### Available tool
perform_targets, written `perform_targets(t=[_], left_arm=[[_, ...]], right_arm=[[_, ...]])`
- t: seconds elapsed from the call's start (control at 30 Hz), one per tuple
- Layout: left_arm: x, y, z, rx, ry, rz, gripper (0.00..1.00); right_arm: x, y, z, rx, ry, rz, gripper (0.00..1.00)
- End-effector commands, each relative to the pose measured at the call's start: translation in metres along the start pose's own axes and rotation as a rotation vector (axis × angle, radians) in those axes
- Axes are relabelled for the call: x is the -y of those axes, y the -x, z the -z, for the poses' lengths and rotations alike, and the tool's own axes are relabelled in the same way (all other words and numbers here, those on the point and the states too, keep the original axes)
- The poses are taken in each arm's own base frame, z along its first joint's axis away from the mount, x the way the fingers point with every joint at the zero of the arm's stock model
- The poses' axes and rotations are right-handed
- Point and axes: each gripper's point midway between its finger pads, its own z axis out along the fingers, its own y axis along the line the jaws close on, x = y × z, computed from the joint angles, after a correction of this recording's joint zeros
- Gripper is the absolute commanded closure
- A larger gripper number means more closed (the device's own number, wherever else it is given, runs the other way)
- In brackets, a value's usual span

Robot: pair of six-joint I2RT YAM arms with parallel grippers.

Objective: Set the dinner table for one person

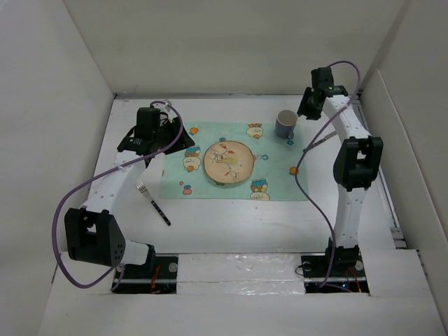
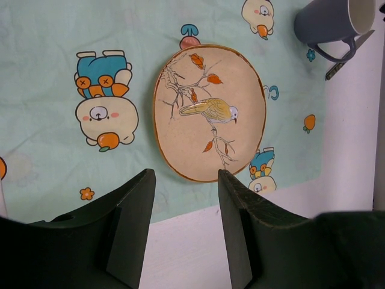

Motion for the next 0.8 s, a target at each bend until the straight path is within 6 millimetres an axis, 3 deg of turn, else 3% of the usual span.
perform_targets(t=[0.0,0.03,0.1,0.13,0.2,0.23,0.3,0.33,0.43,0.77], left_arm=[[0.004,0.006,0.000,0.027,-0.014,-0.005,0.57],[0.004,0.006,0.000,0.029,-0.013,-0.004,0.57],[0.004,0.006,-0.001,0.028,-0.016,-0.001,0.57],[0.005,0.006,-0.002,0.028,-0.019,0.002,0.57],[0.005,0.004,-0.003,0.021,-0.023,0.004,0.57],[0.005,0.006,-0.004,0.023,-0.026,0.002,0.57],[0.006,0.006,-0.004,0.019,-0.027,0.003,0.57],[0.006,0.006,-0.005,0.018,-0.028,0.003,0.57],[0.007,0.005,-0.007,0.010,-0.036,0.004,0.57],[0.003,-0.001,-0.010,0.001,-0.032,0.008,0.57]], right_arm=[[0.023,0.048,0.053,0.164,0.011,-0.080,0.58],[0.032,0.046,0.055,0.174,0.003,-0.093,0.80],[0.056,0.042,0.059,0.189,-0.025,-0.131,1.00],[0.067,0.022,0.043,0.153,-0.042,-0.137,1.00],[0.081,0.006,0.032,0.111,-0.067,-0.152,1.00],[0.089,-0.012,0.021,0.056,-0.102,-0.148,1.00],[0.096,-0.026,0.012,0.008,-0.134,-0.137,0.87],[0.097,-0.033,0.005,-0.014,-0.139,-0.135,0.69],[0.097,-0.045,-0.007,-0.053,-0.133,-0.143,0.54],[0.102,-0.060,-0.033,-0.123,-0.173,-0.151,0.55]])
